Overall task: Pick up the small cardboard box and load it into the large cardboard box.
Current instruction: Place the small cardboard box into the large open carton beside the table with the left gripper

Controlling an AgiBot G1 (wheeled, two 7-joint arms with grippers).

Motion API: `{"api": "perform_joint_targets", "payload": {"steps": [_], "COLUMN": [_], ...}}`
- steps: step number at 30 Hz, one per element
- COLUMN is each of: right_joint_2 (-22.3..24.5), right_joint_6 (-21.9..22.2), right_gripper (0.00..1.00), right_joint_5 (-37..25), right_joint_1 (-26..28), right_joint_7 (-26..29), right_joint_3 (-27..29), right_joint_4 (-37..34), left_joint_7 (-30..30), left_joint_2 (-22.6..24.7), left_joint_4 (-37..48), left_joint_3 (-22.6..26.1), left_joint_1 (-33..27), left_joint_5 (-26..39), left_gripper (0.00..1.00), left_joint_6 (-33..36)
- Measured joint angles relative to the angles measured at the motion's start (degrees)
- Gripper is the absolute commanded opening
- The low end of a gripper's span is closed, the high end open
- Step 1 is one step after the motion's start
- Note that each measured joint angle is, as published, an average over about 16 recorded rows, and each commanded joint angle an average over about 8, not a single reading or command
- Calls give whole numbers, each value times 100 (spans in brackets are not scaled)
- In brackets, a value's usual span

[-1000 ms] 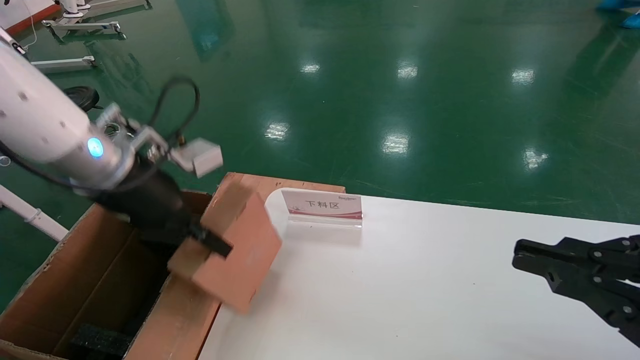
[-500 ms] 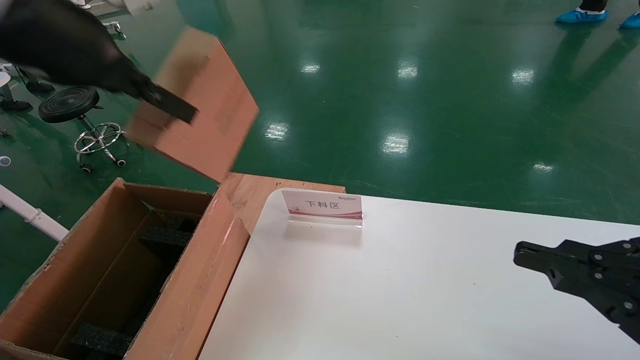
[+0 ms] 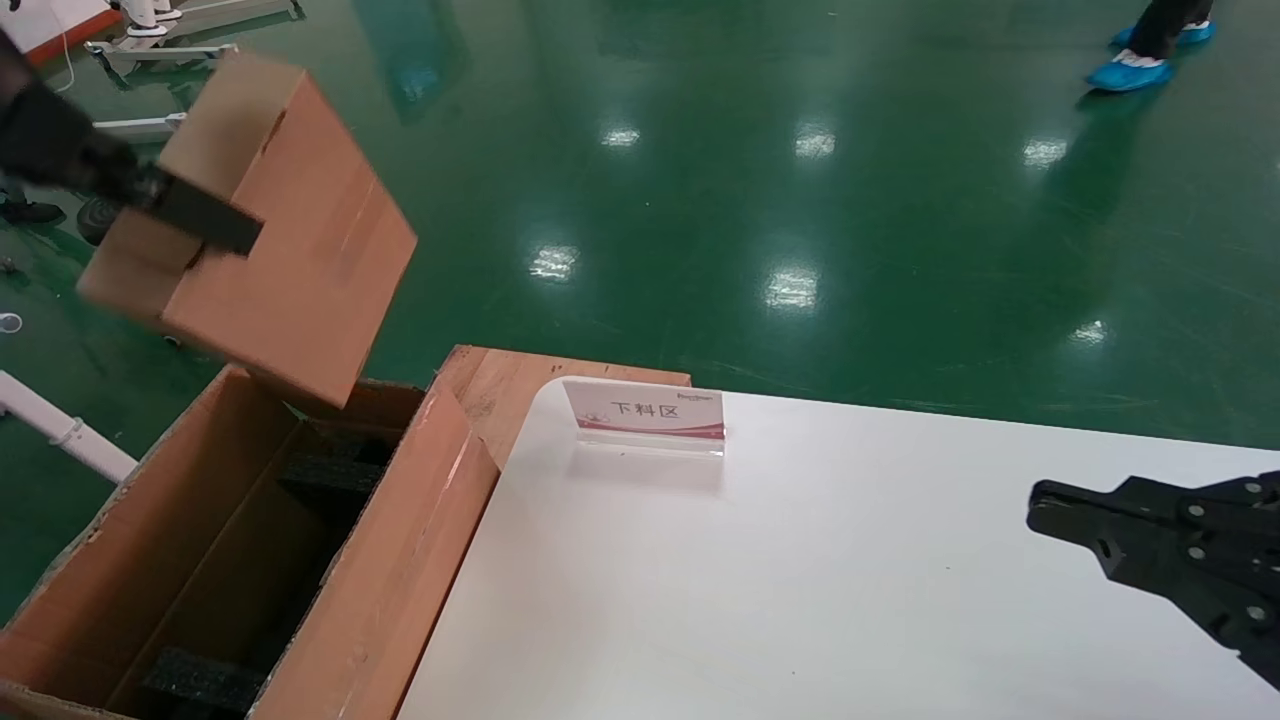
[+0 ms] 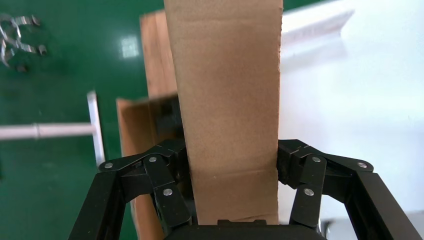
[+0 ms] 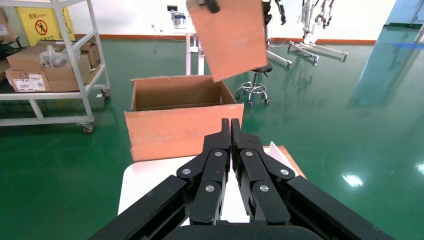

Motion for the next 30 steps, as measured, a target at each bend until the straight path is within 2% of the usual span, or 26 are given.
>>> {"api": "perform_joint_targets", "payload": {"steps": [6, 11, 22, 30], "right_joint_2": [1, 2, 3, 4], "right_joint_6": [1, 2, 3, 5], "right_gripper": [100, 100, 100, 100], "right_joint_5": [1, 3, 5, 7], "right_joint_1": [0, 1, 2, 2], "right_joint_7": [-1, -2, -4, -5], "right_joint_3": [-2, -4, -8, -10], "right_joint_4": [0, 0, 0, 0], "left_joint_7": [-171, -233, -272, -430], "left_joint_2": [-36, -175, -604, -566], "left_joint_4": [-50, -61, -105, -113], "left_joint_3": [641, 958, 1061, 1068], "left_joint_1": [-199, -219, -191, -177], "left_joint_5": [-238, -295, -178, -159], "left_gripper": [0, 0, 0, 0], "left_joint_6": [56, 44, 31, 29]}}
